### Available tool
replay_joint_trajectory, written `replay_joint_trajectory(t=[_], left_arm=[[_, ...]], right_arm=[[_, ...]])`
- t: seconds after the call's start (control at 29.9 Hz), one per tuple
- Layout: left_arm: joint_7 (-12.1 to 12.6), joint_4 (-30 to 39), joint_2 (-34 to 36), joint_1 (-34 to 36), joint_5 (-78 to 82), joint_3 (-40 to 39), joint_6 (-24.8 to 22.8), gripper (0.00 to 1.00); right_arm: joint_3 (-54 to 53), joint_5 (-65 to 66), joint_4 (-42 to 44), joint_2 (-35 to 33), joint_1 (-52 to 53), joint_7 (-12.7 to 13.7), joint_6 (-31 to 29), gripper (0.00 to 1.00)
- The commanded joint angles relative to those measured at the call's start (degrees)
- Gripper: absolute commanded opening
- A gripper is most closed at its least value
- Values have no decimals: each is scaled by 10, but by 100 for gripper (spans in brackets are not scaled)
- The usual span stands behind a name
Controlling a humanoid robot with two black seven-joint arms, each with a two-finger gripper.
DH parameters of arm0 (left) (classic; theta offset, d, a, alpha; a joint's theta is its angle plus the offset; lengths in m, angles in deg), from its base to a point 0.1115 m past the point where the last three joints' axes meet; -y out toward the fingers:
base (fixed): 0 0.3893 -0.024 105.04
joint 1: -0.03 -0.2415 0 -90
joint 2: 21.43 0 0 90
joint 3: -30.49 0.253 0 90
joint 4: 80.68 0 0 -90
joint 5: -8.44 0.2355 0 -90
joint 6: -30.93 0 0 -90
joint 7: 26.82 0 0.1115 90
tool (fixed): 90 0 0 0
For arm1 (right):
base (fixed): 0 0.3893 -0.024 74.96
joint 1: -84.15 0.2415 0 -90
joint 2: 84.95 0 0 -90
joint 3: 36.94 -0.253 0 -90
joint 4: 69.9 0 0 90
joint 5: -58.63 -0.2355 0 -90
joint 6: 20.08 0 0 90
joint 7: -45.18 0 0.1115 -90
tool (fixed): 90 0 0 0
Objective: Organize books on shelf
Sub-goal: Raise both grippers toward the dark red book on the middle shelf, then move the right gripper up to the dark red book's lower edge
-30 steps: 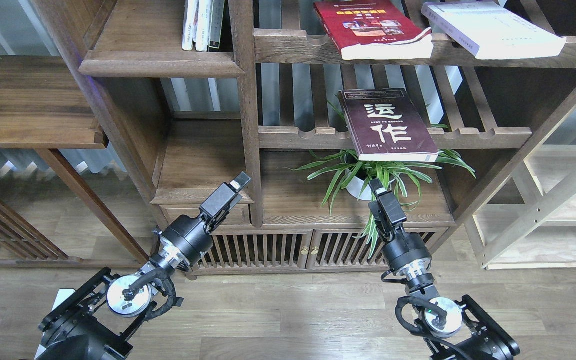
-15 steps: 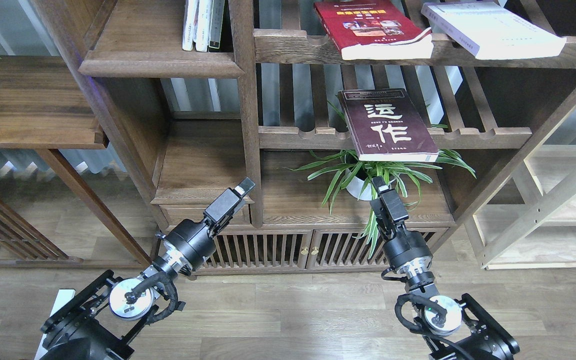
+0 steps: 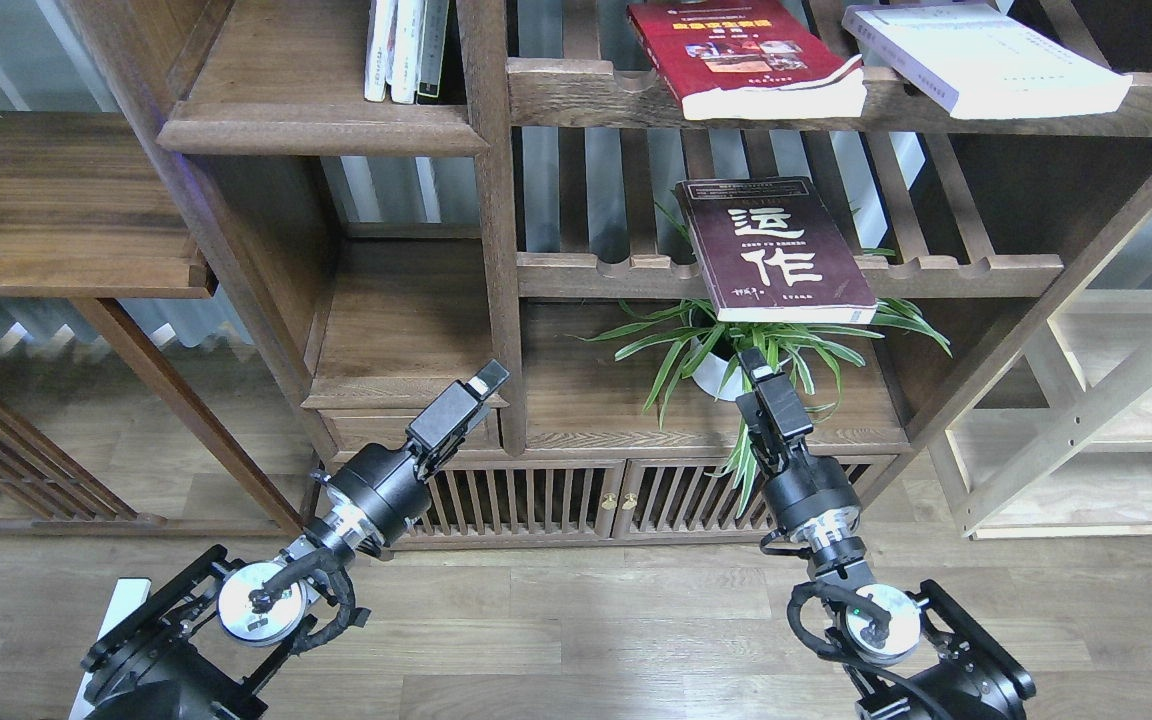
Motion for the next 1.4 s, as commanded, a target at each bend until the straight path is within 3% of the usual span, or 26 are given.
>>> replay_joint_trajectory(t=[0.0,1.37], left_arm=[[0,0,0,0,0,0,0,99],[-6,0,0,-9,-3,-7,0,99]], right_arm=[[0,1,1,0,2,-1,0,100],[7,-2,22,0,32,-1,0,100]])
